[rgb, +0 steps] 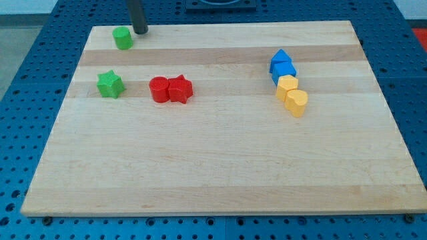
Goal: Move the red circle downwards
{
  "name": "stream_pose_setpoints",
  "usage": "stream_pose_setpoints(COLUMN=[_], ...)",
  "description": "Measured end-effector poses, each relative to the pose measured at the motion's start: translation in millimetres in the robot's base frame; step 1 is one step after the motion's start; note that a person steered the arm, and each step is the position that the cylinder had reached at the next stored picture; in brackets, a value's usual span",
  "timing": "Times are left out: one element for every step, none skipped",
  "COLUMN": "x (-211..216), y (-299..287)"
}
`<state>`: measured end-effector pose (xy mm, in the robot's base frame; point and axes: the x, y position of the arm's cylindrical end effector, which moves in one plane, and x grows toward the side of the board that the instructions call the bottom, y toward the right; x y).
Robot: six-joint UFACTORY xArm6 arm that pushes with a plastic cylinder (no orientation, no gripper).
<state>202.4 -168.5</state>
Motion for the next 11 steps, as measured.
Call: stream_pose_setpoints(x=[-4,10,37,80,125,173,219,248,242,223,208], y=[44,60,57,54,49,42,41,44,53,65,84])
